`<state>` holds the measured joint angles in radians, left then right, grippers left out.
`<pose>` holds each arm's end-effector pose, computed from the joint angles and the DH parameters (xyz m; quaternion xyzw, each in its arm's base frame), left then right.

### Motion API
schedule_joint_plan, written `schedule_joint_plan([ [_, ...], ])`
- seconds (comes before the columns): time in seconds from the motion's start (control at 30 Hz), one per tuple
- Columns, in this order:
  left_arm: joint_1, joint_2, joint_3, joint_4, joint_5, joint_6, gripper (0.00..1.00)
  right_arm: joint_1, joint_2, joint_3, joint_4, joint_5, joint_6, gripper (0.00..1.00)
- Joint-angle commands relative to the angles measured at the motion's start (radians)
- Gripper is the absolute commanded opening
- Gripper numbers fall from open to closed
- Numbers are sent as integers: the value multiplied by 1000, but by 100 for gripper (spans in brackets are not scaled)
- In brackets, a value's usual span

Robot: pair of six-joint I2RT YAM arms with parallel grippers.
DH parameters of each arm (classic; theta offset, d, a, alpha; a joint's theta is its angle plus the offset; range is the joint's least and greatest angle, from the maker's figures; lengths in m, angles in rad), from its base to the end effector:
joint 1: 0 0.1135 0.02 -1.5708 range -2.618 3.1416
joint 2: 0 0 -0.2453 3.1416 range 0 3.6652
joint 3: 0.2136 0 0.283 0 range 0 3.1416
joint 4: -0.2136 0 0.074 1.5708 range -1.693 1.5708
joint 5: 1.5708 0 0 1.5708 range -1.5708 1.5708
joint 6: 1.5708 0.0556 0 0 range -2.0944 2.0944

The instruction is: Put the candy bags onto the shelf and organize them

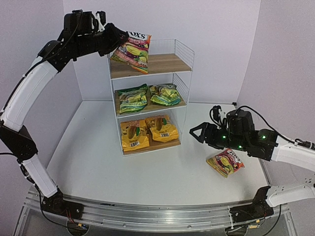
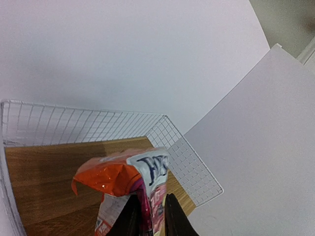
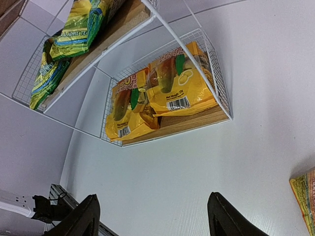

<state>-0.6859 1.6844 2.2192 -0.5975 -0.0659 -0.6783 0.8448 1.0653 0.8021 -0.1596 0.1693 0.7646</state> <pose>0.2998 -0.2406 0.5417 -0.0198 0.7286 -0.4127 0.5463 0.2071 0.2191 0.2612 0.0123 0.8379 0.3407 0.4263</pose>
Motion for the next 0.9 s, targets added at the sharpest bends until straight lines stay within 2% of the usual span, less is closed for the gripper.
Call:
schedule_joint_plan([
  [0.0, 9, -80, 24, 8, -81, 31, 30, -2, -4, 32, 9, 21, 11, 72],
  [0.13, 9, -94, 13, 27, -105, 41, 51, -2, -15, 34, 9, 27, 10, 72],
  [0.27, 9, -90, 41, 30, -100, 57, 62, -1, -27, 34, 8, 38, 9, 72],
  [0.33, 9, -99, 38, 34, -93, 61, 75, -1, -36, 42, 6, 21, -3, 72],
  [0.4, 9, -113, 23, 43, -72, 66, 95, -2, -43, 57, 2, -10, -29, 72],
  [0.43, 9, -119, 15, 46, -56, 69, 99, -2, -49, 61, 1, -23, -44, 72],
  [0.53, 9, -142, 0, 39, 5, 90, 100, -1, -98, 70, -30, -5, -82, 72],
  [0.63, 9, -177, -6, -17, -5, 118, 100, -2, -145, 108, -189, 142, -64, 80],
  [0.7, 9, -220, -42, -54, -42, 136, 100, -2, -135, 175, -375, 262, -35, 85],
  [0.77, 9, -272, -114, -88, -79, 145, 100, -9, -84, 254, -648, 383, 30, 90],
  [0.87, 9, -365, -272, -123, -188, 122, 100, -72, 6, 332, -931, 406, 184, 93],
])
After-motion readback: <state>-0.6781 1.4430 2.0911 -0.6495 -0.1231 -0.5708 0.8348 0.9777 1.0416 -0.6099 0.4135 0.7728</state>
